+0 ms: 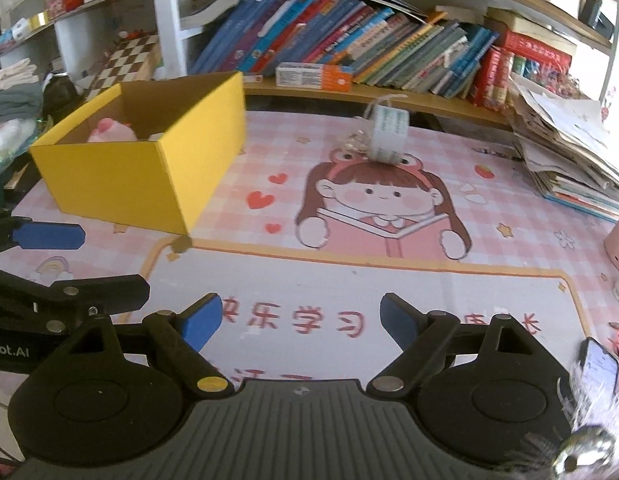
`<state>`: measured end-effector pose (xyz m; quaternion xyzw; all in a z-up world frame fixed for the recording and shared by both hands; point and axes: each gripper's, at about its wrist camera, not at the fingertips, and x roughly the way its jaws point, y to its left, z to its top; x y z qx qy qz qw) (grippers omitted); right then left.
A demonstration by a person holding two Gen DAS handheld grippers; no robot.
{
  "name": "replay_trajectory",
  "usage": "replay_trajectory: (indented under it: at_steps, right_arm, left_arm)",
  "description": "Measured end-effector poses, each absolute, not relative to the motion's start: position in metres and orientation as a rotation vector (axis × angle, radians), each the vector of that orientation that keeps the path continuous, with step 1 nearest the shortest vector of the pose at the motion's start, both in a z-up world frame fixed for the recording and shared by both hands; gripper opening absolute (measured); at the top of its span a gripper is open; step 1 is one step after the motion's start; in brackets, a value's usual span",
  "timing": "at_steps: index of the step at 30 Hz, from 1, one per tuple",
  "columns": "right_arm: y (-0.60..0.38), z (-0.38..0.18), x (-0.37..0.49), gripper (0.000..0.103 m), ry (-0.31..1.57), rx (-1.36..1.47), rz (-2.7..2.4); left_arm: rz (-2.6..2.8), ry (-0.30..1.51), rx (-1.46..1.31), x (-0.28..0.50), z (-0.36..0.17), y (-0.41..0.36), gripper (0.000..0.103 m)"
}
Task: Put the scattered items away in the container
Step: 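Withdraw both open tools from the yellow box back over the desk, then move the right tool to the white tape roll and close on it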
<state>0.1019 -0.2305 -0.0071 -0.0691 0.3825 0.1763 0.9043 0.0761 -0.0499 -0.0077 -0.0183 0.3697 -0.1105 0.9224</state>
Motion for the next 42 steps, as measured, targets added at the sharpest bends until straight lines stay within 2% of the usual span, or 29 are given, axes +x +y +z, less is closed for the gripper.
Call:
replay_trajectory:
  at_steps: [21,42]
  right_arm:
    - [-0.287,-0.019,0.170,0.087,0.814,-0.129,0.400]
    - [-0.297,-0.026,0.241,0.087,0.790,-0.100,0.492]
  left_arm:
    - [-0.157,0.801,-0.063,0.127,-0.018,-0.102,0.090]
    - [-0.065,0.794,-0.014,0.188,-0.014,-0.122,0.090]
